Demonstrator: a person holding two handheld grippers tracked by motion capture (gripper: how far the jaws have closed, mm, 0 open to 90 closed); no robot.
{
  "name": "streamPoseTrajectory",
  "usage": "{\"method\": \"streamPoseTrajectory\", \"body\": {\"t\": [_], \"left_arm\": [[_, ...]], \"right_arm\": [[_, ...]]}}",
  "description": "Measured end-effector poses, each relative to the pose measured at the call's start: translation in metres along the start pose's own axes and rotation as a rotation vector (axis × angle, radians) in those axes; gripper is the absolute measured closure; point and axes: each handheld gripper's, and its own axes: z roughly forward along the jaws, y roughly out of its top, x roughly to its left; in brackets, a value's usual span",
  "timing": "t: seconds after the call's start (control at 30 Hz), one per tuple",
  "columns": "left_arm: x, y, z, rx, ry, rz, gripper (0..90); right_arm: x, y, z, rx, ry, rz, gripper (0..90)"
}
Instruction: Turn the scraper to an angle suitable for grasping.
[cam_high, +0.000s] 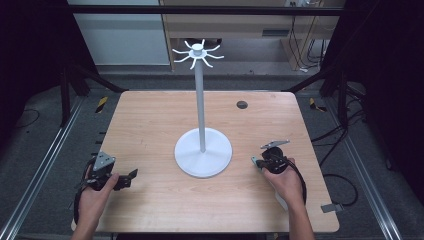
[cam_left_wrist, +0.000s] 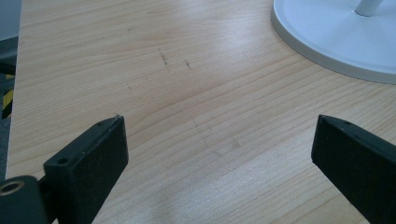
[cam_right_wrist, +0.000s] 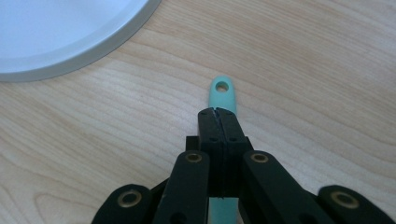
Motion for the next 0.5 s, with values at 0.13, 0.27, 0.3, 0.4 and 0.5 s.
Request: {"method": "streamPoseTrajectory", "body": {"t": [0.13,0.27,0.3,0.4,0.5], "left_arm": [[0.0006,0.0003,-0.0008,-0.004,0.001,0.002,3.4],[0.0003,0.0005,0.0006,-0.002,-0.003,0.003,3.4],[-0.0001,0.0006,0.0007,-0.002,-0.004,0.003,3.4],[-0.0007,0.0008,0.0004,0.0,-0.006,0.007,3.4],[-0.0005,0.0008,0.0003,-0.002,-0.003,0.006,3.4]], "right_arm": [[-0.0006,0.0018,0.001,-0.014,-0.028,0.003,90.0],[-0.0037,0.0017,0.0036,-0.019,-0.073,0.012,90.0],[-0.0044,0.0016,0.0038,-0.02,-0.074,0.013,90.0],[-0.0053,0.0014,0.0046,-0.016,-0.083,0.015,90.0],[-0.0064,0.0009,0.006,-0.013,-0.089,0.015,90.0]]}}
